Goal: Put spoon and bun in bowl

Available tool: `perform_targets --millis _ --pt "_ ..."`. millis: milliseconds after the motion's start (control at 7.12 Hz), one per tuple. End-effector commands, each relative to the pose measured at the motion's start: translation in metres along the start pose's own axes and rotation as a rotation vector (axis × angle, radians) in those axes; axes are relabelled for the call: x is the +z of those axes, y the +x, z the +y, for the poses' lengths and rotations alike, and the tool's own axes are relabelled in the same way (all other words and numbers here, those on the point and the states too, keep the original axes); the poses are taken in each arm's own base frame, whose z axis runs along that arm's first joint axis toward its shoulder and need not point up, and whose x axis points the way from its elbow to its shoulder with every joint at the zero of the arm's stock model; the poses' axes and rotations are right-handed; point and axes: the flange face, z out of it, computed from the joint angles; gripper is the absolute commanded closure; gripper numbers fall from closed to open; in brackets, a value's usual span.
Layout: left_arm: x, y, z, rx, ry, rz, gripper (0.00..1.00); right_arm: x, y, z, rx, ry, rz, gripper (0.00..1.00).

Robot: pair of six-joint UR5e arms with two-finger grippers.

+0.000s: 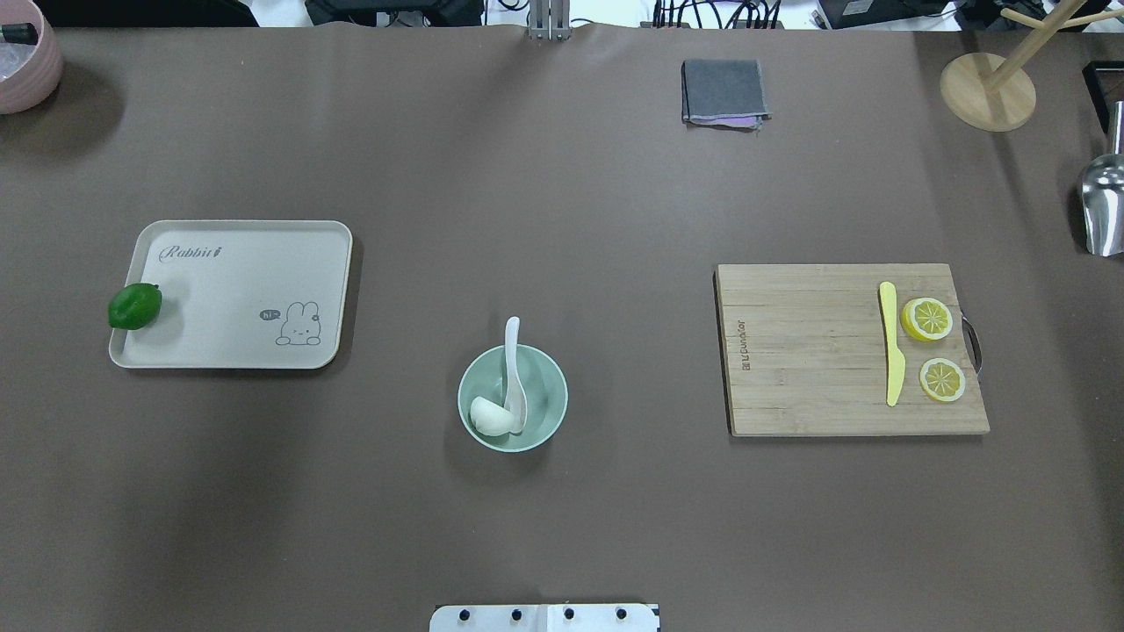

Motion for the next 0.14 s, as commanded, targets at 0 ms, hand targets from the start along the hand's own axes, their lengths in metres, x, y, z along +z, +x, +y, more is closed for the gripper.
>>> perform_targets --millis 0 --pt "0.0004 -0.0006 0.0001 -0.001 -0.001 -0.001 0.02 0.0004 -0.0004 -0.0002 -0.001 -0.001 0.000 0.00"
